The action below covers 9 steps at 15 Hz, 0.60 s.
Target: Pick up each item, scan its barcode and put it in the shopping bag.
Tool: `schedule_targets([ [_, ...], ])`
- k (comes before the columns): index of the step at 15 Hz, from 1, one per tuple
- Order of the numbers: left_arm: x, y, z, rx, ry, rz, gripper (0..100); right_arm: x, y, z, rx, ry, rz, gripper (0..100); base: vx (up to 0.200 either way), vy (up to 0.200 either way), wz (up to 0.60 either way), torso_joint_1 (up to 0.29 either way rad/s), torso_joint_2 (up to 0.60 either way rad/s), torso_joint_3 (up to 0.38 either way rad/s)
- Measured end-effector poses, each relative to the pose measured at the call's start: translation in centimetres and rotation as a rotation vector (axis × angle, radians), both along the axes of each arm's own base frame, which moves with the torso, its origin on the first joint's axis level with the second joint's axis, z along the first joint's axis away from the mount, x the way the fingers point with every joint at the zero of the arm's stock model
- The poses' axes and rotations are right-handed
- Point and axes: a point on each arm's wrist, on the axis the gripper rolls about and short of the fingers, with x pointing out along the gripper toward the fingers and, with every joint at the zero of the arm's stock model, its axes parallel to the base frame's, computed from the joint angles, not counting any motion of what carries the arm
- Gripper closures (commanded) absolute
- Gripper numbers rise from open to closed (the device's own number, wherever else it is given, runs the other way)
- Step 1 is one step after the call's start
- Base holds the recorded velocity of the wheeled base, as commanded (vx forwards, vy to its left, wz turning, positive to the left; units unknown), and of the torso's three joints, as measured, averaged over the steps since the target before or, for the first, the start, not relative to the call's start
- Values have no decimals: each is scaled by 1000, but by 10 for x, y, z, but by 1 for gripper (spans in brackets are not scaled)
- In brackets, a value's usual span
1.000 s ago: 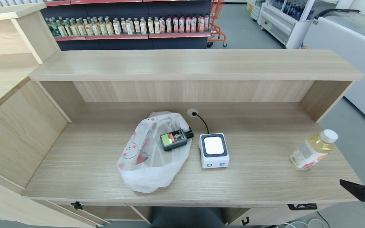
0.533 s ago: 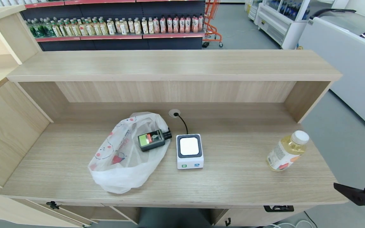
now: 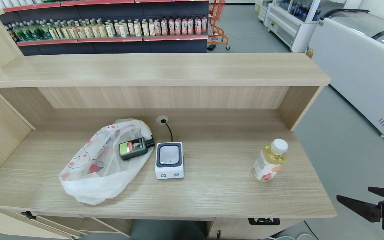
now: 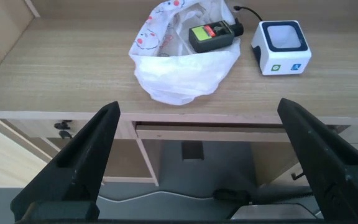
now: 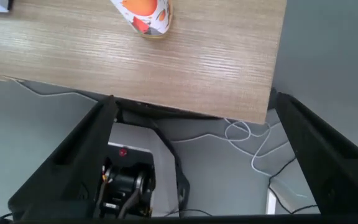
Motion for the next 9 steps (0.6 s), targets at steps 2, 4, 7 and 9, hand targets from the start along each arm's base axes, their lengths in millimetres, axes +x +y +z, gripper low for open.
schedule_targets([
  [2, 0, 0, 0, -6, 0, 0, 0, 1, 2, -3, 18, -29, 53, 0, 0, -100, 0, 1, 1, 1],
  [4, 0, 0, 0, -6, 0, 0, 0, 2, 3, -7, 36, -35, 98, 0, 0, 0, 0, 0, 0, 0],
  [7, 0, 0, 0, -7, 1, -1, 0, 16, 8, -8, 52, -84, 175, 0, 0, 0, 0, 0, 0, 0],
  [9, 0, 0, 0, -7, 1, 0, 0, 32, 14, -11, 60, -124, 229, 0, 0, 0, 0, 0, 0, 0],
])
